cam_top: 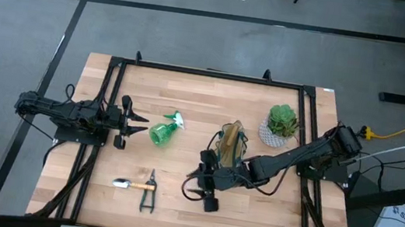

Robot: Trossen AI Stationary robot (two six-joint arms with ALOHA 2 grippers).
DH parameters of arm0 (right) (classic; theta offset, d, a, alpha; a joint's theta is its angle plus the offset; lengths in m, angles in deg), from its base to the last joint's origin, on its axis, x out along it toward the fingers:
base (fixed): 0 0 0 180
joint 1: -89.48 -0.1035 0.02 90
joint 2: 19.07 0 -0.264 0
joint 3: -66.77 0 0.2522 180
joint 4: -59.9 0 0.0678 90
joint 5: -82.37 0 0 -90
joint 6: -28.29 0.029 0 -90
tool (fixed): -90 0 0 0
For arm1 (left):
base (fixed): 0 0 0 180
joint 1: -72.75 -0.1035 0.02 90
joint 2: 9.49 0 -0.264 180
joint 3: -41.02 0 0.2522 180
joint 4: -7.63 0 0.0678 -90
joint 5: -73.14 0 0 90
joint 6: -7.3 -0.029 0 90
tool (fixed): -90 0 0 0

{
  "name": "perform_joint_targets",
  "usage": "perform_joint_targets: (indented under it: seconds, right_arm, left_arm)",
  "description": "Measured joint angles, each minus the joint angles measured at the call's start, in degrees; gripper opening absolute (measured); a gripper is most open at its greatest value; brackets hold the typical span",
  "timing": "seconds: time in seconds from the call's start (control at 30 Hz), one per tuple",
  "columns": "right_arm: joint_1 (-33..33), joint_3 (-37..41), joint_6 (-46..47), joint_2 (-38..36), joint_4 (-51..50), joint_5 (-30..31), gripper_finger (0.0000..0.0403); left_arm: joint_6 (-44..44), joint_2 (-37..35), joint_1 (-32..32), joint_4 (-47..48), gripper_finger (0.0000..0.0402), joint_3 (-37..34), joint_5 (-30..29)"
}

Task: Pick & Place Garden tools in Gardening bag
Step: Put the light brown trowel into the white gardening bag

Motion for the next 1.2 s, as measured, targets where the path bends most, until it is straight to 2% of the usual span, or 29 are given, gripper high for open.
perform_joint_targets:
  seconds: [0.13, 0.23, 0.4, 0.57, 0.63, 0.93, 1.03, 1.2]
  right_arm:
    - [-0.6, 0.0, 2.1, -6.2, -4.0, -9.2, 0.0213]
    - [-0.7, -0.2, 3.1, -11.4, -8.9, -10.8, 0.0213]
    - [-0.7, -0.2, 2.4, -19.5, -18.8, -6.1, 0.0213]
    - [-0.3, -0.1, 2.2, -25.3, -26.4, 6.2, 0.0213]
    - [-0.1, -0.1, 1.6, -26.9, -29.3, 8.9, 0.0213]
    - [4.0, -0.1, -4.2, -29.8, -36.0, 8.9, 0.0193]
    - [5.6, 0.1, -4.2, -30.4, -37.9, 6.4, 0.018]
    - [7.6, 4.9, -3.9, -32.0, -37.1, 4.3, 0.0162]
  left_arm:
    - [0.0, 0.0, 0.0, 0.0, 0.0118, 0.0, 0.0]
    - [0.0, 0.0, 0.0, -0.1, 0.0118, 0.0, 0.0]
    - [0.0, 0.0, 0.0, 0.0, 0.0118, 0.0, 0.0]
    - [0.0, 0.0, 0.0, 0.0, 0.0118, 0.0, 0.0]
    - [0.0, 0.0, 0.0, 0.0, 0.0118, 0.0, 0.0]
    - [0.0, 0.0, 0.0, 0.0, 0.0118, 0.0, 0.0]
    - [0.0, 0.0, 0.0, 0.0, 0.0118, 0.0, 0.0]
    - [0.0, 0.0, 0.0, 0.0, 0.0118, 0.0, 0.0]
